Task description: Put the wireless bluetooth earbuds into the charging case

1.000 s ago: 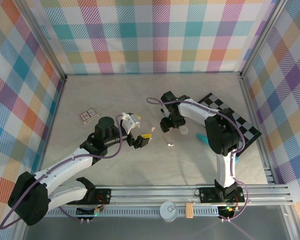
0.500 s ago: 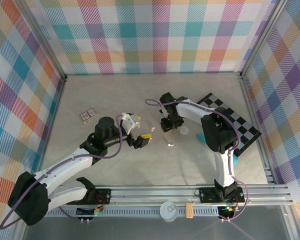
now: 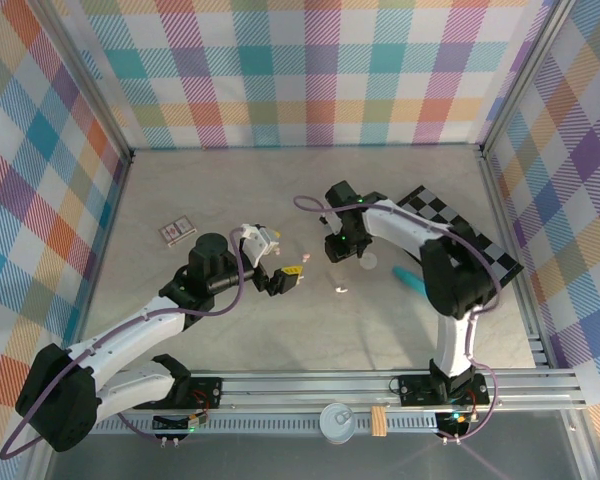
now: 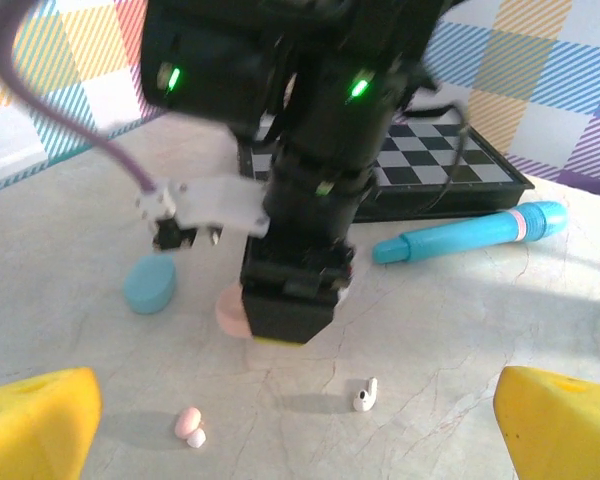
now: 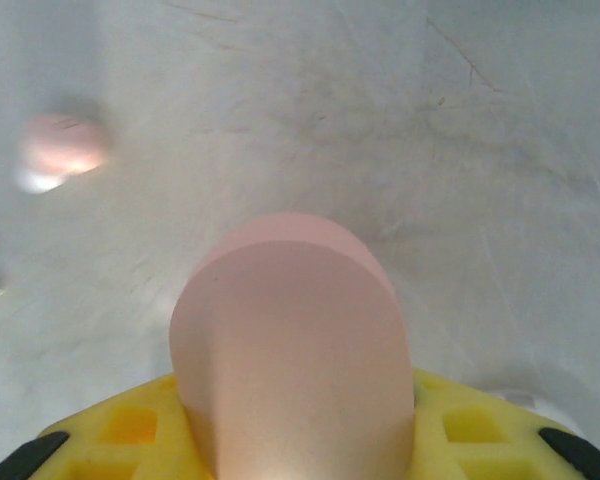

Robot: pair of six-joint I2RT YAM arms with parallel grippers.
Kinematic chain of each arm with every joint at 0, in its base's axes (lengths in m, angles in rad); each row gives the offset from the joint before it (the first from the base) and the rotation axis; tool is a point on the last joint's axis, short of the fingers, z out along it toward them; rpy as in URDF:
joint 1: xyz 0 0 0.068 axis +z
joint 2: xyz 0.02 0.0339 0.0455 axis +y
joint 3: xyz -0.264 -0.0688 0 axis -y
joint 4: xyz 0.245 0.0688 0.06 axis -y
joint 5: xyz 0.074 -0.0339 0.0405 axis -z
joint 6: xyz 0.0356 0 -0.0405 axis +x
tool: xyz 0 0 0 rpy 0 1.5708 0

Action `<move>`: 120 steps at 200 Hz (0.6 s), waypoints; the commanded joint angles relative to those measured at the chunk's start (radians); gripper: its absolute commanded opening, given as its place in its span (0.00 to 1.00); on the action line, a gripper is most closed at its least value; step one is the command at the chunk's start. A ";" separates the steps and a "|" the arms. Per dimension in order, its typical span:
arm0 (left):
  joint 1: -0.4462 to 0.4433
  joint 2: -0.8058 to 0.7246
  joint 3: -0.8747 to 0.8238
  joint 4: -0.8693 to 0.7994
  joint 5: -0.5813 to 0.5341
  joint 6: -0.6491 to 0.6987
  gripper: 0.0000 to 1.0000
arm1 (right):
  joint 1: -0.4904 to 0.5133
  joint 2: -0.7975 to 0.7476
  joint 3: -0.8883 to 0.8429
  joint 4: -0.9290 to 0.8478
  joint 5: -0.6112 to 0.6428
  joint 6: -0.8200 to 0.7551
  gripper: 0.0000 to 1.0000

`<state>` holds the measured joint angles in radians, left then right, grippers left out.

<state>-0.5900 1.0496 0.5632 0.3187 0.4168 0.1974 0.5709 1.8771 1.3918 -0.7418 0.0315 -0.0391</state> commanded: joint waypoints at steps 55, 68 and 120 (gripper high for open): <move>0.010 0.008 0.016 0.031 0.063 -0.018 1.00 | 0.014 -0.340 0.015 -0.104 -0.365 -0.296 0.33; 0.010 0.020 0.030 0.027 0.094 -0.018 1.00 | 0.021 -0.374 0.029 -0.140 -0.415 -0.331 0.33; 0.010 0.009 0.125 -0.187 0.274 0.025 0.97 | 0.075 -0.445 0.083 -0.311 -0.451 -0.472 0.32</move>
<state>-0.5861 1.0721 0.6235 0.2291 0.5571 0.1993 0.6128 1.4620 1.4303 -0.9283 -0.3599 -0.4004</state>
